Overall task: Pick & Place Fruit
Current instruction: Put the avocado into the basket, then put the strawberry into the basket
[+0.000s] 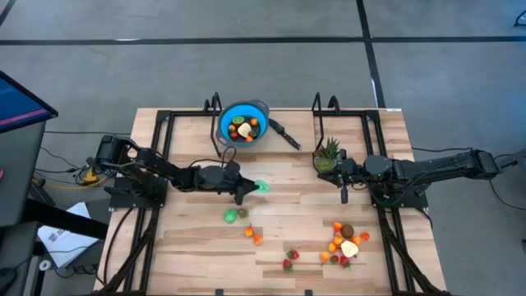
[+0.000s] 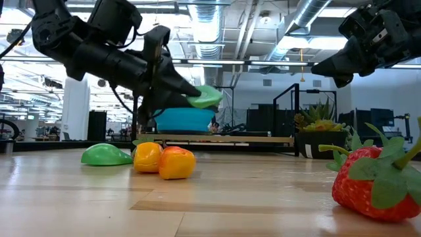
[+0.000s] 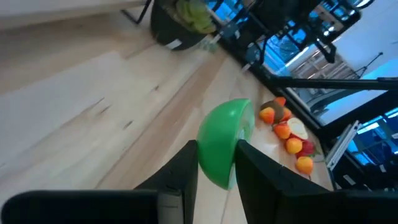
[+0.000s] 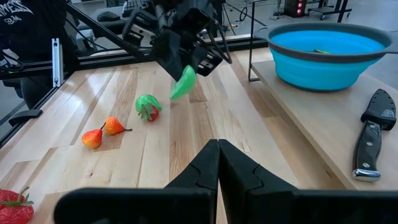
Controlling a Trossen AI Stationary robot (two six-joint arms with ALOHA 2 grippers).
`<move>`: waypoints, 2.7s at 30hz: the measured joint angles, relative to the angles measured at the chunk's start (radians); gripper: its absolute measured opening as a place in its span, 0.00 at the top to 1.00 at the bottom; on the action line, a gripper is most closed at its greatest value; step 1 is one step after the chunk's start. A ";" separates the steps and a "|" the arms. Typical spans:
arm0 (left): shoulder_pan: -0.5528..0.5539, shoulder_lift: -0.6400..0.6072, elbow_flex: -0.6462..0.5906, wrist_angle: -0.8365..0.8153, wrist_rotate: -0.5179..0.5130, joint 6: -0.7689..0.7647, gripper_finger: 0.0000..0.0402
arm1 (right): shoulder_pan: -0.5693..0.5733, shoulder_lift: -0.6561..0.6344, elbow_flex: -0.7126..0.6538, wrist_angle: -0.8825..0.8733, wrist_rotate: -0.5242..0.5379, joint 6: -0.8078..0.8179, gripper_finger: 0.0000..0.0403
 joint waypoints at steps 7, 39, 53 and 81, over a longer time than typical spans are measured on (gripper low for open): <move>-0.009 0.000 0.072 0.002 -0.011 0.102 0.80 | 0.000 0.000 0.000 0.001 0.000 0.000 1.00; 0.016 -0.304 0.160 -0.106 -0.775 0.933 0.81 | 0.000 0.000 0.000 0.020 0.000 0.003 1.00; 0.257 -0.188 0.160 -0.108 -0.824 1.023 0.81 | 0.000 0.000 0.000 0.028 0.000 0.003 1.00; 0.273 -0.167 0.160 -0.104 -0.698 1.009 0.72 | 0.000 0.000 0.000 0.028 0.000 0.011 1.00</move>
